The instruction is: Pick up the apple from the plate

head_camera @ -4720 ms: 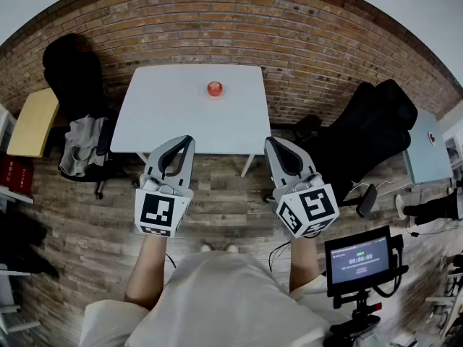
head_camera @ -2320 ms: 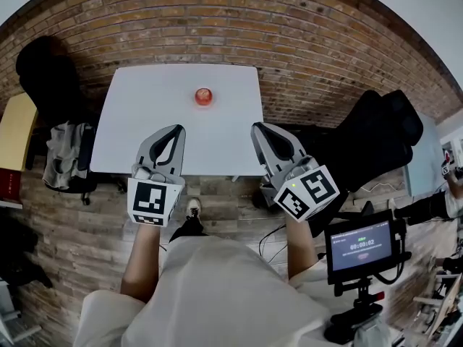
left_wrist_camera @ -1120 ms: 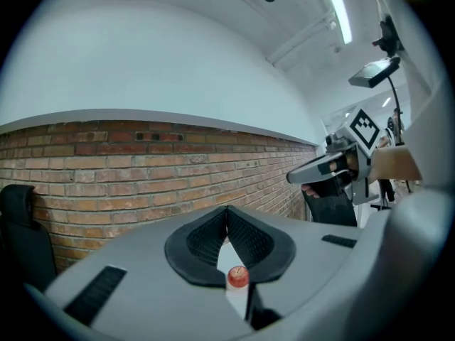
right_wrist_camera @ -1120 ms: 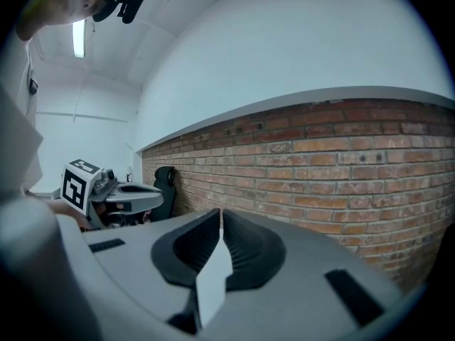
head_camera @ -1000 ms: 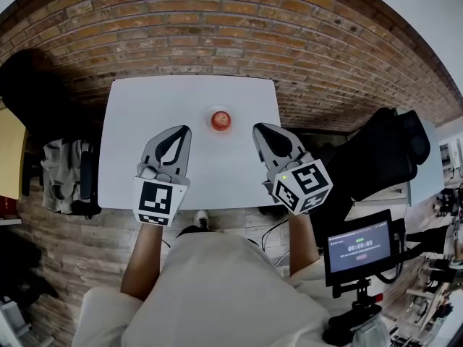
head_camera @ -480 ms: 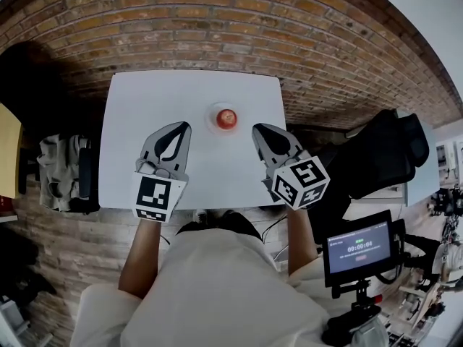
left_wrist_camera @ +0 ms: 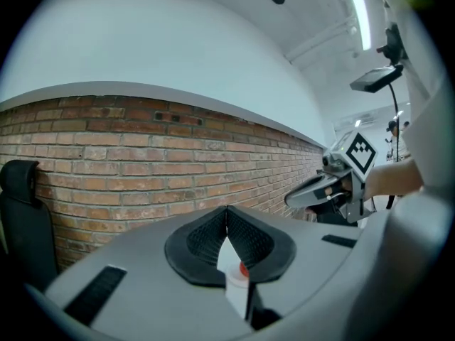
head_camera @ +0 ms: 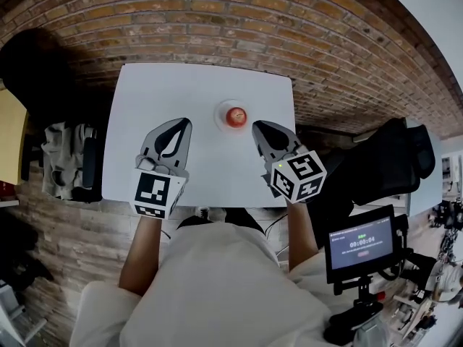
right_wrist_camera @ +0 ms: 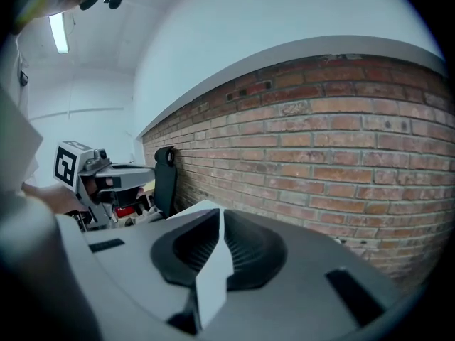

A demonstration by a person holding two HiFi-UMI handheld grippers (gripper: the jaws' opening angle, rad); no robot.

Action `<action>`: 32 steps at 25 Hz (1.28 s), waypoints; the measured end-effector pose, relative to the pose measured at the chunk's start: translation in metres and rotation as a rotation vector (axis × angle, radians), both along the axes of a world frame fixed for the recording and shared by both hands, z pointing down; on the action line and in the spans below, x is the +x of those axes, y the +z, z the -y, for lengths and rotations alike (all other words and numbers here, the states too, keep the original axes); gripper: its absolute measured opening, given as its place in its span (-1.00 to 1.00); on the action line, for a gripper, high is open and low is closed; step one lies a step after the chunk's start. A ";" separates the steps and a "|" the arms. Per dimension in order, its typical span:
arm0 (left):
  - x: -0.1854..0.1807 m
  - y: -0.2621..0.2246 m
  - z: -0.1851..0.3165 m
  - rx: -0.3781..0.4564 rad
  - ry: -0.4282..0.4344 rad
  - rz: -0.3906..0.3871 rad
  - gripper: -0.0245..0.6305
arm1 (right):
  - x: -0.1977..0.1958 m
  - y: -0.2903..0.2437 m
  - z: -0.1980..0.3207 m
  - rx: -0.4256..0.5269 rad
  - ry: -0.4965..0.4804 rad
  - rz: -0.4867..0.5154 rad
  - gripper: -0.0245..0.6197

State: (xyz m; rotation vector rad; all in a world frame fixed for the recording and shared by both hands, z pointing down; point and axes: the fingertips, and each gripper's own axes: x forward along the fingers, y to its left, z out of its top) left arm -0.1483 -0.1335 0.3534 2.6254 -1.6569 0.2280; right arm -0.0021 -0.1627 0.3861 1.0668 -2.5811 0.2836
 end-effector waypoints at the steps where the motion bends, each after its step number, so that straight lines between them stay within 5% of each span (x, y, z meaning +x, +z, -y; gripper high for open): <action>1: 0.001 0.002 0.002 -0.007 -0.004 0.001 -0.91 | 0.000 0.003 0.004 -0.007 -0.009 -0.004 -0.90; 17: 0.003 0.018 0.028 -0.065 -0.105 0.012 -0.91 | -0.013 0.044 0.047 -0.098 -0.159 -0.032 -0.83; 32: 0.006 0.033 0.042 -0.116 -0.200 0.028 -0.91 | -0.025 0.091 0.067 -0.087 -0.373 -0.248 -0.59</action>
